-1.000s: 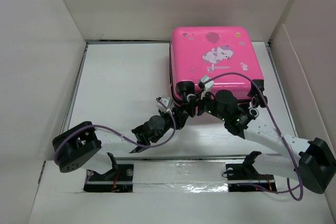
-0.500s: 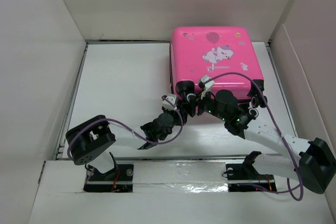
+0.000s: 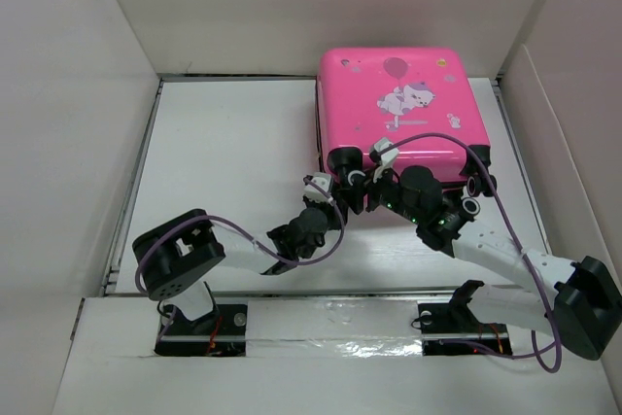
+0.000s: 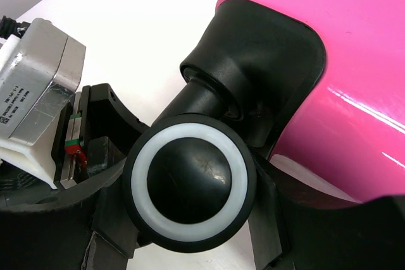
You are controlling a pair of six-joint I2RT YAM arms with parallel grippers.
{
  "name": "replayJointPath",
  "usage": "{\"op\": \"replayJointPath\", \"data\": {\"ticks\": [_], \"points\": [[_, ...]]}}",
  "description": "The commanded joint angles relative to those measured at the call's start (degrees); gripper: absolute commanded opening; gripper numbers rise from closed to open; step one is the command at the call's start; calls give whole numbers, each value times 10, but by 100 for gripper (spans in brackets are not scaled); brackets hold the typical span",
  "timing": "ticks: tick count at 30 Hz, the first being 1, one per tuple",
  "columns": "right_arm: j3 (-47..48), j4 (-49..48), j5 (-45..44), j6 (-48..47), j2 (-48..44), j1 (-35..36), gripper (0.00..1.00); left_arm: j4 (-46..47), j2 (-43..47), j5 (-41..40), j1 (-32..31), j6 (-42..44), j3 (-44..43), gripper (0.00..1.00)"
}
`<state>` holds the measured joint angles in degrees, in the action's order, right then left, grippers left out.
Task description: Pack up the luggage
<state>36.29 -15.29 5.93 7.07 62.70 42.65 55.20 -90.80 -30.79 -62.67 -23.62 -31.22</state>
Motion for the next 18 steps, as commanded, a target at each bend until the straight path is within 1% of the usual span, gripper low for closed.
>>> {"op": "replayJointPath", "data": {"ticks": [1,2,4,5,7,8,11,15,18], "points": [[32,-103,48,15,-18,22,0,95,1,-19,4,3,-45,28],[31,-103,48,15,-19,22,0,114,2,-26,4,1,-39,25],[28,-109,46,20,-21,22,0,140,3,-38,4,-15,-29,22],[26,-116,45,25,-23,27,0,169,-2,-48,4,-20,-22,20],[22,-125,46,32,-25,27,0,200,-12,-53,4,-20,-19,20],[20,-128,48,35,-25,27,0,236,-17,-58,4,-20,-16,20],[21,-135,54,47,-20,32,0,294,-31,-60,4,-20,-12,19],[17,-142,56,53,-13,39,0,309,-42,-54,4,-20,-23,19],[19,-143,56,52,-16,52,0,308,-49,-68,4,-19,-31,18]]}}
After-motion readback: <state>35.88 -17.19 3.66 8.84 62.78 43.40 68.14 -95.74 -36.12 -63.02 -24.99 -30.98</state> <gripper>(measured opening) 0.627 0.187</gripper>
